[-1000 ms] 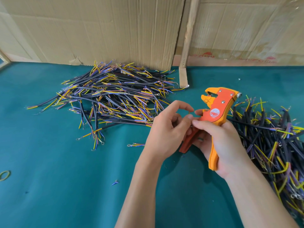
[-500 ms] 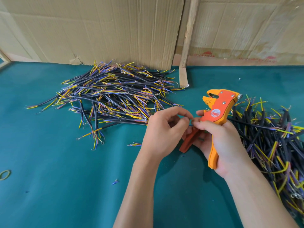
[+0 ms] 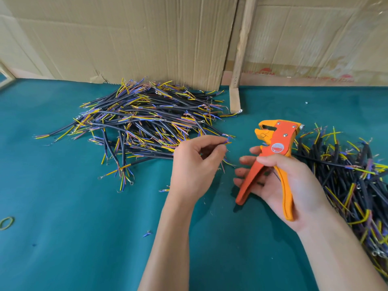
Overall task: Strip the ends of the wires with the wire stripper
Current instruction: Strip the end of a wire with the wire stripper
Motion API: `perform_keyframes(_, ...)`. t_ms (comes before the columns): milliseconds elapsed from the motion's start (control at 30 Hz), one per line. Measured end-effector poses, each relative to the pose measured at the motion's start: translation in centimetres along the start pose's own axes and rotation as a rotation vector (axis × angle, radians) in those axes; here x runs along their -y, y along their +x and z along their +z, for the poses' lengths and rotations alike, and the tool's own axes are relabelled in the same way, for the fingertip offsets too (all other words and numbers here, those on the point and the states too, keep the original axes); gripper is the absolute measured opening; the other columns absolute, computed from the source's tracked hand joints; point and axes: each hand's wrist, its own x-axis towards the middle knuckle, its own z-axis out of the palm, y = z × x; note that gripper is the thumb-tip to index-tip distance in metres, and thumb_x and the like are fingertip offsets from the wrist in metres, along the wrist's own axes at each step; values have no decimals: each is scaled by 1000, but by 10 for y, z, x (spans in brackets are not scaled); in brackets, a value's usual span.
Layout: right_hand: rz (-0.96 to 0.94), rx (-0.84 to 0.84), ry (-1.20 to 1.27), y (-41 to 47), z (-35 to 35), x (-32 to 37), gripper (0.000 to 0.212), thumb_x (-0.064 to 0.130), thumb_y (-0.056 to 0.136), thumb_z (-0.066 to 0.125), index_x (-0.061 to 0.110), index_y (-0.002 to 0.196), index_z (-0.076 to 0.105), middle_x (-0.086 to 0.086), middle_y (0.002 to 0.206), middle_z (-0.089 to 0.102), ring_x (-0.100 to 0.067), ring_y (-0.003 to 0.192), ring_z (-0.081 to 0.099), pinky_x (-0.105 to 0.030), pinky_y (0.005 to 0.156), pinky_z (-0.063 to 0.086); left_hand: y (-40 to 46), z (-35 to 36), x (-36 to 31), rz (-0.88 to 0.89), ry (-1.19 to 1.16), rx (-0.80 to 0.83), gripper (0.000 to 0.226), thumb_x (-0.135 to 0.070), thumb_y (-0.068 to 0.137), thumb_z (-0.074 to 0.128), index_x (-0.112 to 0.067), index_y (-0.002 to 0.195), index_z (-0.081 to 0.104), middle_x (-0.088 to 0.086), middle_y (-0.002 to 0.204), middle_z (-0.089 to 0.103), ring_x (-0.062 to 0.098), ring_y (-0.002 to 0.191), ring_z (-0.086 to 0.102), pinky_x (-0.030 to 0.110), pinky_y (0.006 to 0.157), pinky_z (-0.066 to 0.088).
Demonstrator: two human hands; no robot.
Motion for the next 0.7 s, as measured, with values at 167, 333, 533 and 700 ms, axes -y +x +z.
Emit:
perform_keyframes(167, 137, 162, -120, -3, 4, -3, 37, 2, 72, 67, -1, 109, 69, -24, 85, 65, -37, 70, 67, -50, 67, 59, 1, -2, 1, 33, 106, -69, 18, -7, 93, 66, -20, 95, 78, -6, 80, 73, 0, 63, 55, 19, 64, 42)
perform_keyframes(333, 177, 221, -178, -6, 7, -1, 29, 4, 74, 68, 2, 103, 73, -23, 80, 61, -37, 66, 64, -50, 65, 58, 1, -3, 1, 100, 258, -74, 18, -5, 91, 66, -17, 97, 78, -2, 84, 71, 11, 76, 62, 25, 73, 48)
perform_keyframes(533, 220, 245, -225, -9, 4, 3, 31, 4, 76, 69, -1, 107, 72, -22, 79, 59, -36, 65, 62, -49, 64, 57, 0, -2, 3, 203, 363, -75, 18, -1, 89, 69, -14, 96, 80, 2, 80, 66, 17, 74, 57, 24, 70, 43)
perform_keyframes(700, 228, 230, -238, -8, 2, 4, 36, 4, 76, 71, -4, 110, 69, -22, 80, 58, -36, 65, 61, -49, 63, 57, 0, -1, 2, 233, 376, -83, 20, 1, 88, 69, -14, 97, 80, 0, 82, 65, 14, 72, 55, 18, 67, 40)
